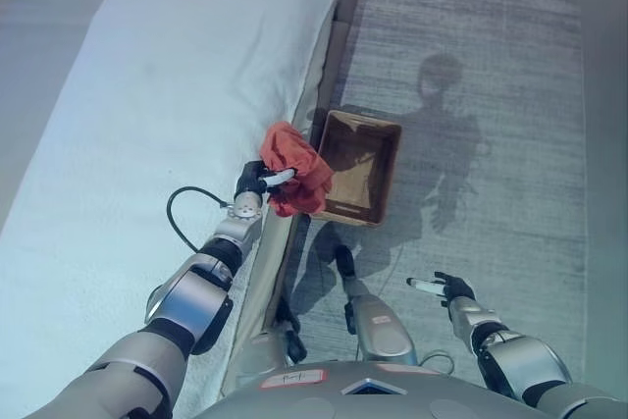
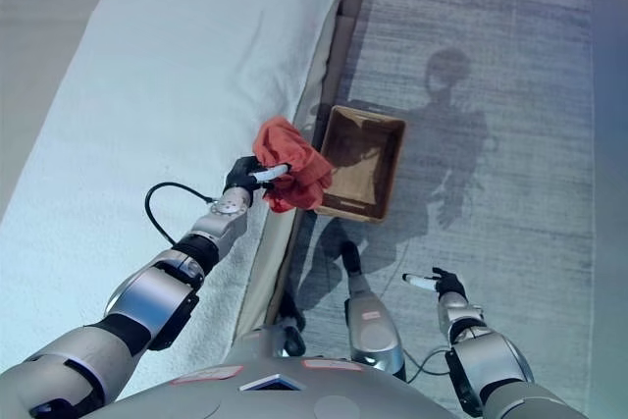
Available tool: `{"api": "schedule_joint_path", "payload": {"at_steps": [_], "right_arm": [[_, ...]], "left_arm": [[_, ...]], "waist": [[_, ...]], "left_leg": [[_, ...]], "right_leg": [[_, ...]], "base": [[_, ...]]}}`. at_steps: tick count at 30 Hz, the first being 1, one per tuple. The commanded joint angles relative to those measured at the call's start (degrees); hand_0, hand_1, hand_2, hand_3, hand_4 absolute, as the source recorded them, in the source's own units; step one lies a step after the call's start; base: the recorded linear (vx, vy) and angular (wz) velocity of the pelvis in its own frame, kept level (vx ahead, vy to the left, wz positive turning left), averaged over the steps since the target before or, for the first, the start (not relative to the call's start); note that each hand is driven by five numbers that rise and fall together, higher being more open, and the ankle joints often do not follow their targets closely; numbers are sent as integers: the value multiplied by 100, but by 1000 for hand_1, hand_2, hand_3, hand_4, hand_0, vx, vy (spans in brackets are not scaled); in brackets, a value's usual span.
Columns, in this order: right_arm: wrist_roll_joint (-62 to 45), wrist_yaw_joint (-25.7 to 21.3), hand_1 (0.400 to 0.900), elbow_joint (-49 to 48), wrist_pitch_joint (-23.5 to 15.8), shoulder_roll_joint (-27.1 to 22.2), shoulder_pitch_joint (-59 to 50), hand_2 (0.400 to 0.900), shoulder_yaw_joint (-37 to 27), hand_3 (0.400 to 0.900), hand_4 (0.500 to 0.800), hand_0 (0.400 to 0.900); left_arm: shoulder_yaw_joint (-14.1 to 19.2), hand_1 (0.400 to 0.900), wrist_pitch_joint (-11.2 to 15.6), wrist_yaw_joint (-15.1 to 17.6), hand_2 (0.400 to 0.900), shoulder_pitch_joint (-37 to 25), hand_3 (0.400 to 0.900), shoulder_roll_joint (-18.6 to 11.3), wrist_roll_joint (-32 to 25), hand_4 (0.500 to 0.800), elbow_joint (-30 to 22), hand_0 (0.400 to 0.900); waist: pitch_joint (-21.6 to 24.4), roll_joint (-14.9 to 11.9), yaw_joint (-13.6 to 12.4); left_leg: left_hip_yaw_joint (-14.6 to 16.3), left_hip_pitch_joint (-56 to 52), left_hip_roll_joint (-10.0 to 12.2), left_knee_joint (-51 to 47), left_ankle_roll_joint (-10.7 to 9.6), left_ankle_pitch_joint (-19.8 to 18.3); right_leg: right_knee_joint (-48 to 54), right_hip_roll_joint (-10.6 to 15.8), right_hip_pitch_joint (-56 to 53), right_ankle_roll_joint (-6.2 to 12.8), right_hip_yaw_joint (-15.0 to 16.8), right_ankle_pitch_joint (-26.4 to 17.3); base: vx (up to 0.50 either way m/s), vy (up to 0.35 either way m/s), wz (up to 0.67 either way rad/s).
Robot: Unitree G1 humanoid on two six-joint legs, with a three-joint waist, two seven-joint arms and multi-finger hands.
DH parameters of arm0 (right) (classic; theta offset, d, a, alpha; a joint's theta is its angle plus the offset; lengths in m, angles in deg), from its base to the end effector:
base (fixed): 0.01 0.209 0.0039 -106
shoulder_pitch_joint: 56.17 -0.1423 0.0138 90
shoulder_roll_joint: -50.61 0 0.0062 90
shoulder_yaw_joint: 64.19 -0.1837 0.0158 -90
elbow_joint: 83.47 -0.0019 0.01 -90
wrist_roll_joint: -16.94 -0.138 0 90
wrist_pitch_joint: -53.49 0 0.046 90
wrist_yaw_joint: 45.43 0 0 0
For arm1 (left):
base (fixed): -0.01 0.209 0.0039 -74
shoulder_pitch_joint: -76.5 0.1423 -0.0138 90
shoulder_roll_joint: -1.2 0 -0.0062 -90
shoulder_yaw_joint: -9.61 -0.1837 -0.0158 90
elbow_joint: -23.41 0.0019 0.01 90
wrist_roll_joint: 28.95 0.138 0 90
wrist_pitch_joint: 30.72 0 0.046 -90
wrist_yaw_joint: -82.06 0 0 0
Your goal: Put the clothes on the bed into the basket.
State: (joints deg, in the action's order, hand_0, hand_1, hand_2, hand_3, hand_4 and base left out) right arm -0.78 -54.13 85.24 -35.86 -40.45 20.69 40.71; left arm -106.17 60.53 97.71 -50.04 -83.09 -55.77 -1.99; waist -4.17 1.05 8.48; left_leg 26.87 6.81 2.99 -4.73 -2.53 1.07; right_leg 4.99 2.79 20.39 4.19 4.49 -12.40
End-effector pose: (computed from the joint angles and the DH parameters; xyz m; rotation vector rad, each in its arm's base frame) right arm 0.1298 -0.2400 -0.0975 -0.2715 1.1392 -0.2962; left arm 0.2834 0.1423 -0.0047 0.1742 0.5171 0.0938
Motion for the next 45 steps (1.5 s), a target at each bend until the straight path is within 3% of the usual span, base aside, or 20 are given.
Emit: {"api": "schedule_joint_path", "payload": {"at_steps": [1, 6, 7, 12, 14, 19, 30, 38, 40, 42, 45], "right_arm": [[-97, -217, 900, 213, -185, -616, -534, 900, 3, 900, 800, 900], [-116, -195, 900, 244, -211, -690, -475, 900, -31, 900, 800, 900], [-133, -189, 900, 243, -222, -700, -474, 900, -33, 900, 800, 900], [-99, -132, 900, 245, -216, -739, -442, 900, -43, 900, 800, 900], [-63, -112, 900, 277, -201, -740, -462, 900, -14, 900, 800, 900], [-28, -55, 900, 314, -170, -812, -525, 900, 11, 900, 800, 900], [-109, -35, 900, 359, -180, -782, -501, 900, -18, 900, 800, 900], [-141, 128, 900, 326, -133, -707, -523, 900, -111, 900, 800, 900], [-132, 259, 900, 258, -113, -668, -579, 900, -188, 900, 800, 900], [-108, 301, 900, 254, -104, -656, -583, 900, -200, 900, 800, 900], [-4, 488, 900, 165, -77, -704, -475, 900, -286, 900, 800, 900]], "left_arm": [[146, 400, 402, -29, 400, -1333, 400, 56, 363, 500, 196, 400], [73, 400, 414, -136, 400, -1580, 400, 68, 371, 500, 234, 400], [47, 900, 418, -159, 900, -1635, 900, 73, 364, 800, 233, 900], [-29, 900, 351, -437, 900, -1741, 900, 26, 343, 800, 314, 900], [-190, 900, 210, -453, 900, -1873, 900, -17, 818, 800, 496, 900], [-388, 900, 61, -594, 900, -2115, 900, 24, 1195, 800, 785, 900], [-386, 900, 37, -455, 900, -1998, 900, 128, 1420, 800, 768, 900], [-102, 900, 119, -689, 900, -716, 900, -133, 1336, 800, 424, 900], [89, 900, 113, -918, 900, 159, 900, -273, 1466, 800, 411, 900], [136, 900, 99, -1000, 900, 397, 900, -327, 1605, 800, 476, 900], [384, 900, 42, -1164, 900, 1321, 900, -593, 2014, 800, 487, 900]], "waist": [[-264, 473, 103], [-233, 530, 184], [-229, 533, 203], [-205, 569, 270], [-186, 591, 282], [-139, 652, 247], [-102, 681, 164], [-200, 573, -49], [-194, 489, -233], [-184, 455, -271], [-100, 309, -497]], "left_leg": [[-276, -81, 190, -27, -119, -281], [-66, -83, 243, -27, -156, -293], [-27, -78, 257, -27, -164, -294], [144, -92, 297, -27, -189, -310], [176, -109, 313, -27, -195, -310], [128, -95, 333, -27, -215, -291], [-164, -1, 303, -27, -189, -231], [-456, -393, 232, -27, -160, -237], [-589, -643, 198, -27, -148, -255], [-621, -709, 189, -27, -146, -269], [-706, -833, 138, -27, -91, -188]], "right_leg": [[1, -256, -388, 201, -287, 668], [1, -325, -282, 204, -152, 633], [1, -341, -257, 206, -128, 624], [1, -394, -172, 217, -25, 595], [1, -409, -167, 210, -12, 593], [1, -405, -178, 199, -91, 611], [1, -364, -248, 170, -302, 658], [1, -282, -820, 116, -492, 797], [1, -259, -1157, 100, -616, 877], [1, -260, -1257, 95, -644, 901], [1, -217, -1471, 56, -789, 888]], "base": [[46, -43, -26], [56, -38, -25], [44, -32, -24], [46, -20, -24], [41, -19, -12], [25, -19, 6], [-10, -16, 15], [-23, -12, 29], [-32, -8, 40], [-76, -11, 28], [-116, -8, 36]]}}
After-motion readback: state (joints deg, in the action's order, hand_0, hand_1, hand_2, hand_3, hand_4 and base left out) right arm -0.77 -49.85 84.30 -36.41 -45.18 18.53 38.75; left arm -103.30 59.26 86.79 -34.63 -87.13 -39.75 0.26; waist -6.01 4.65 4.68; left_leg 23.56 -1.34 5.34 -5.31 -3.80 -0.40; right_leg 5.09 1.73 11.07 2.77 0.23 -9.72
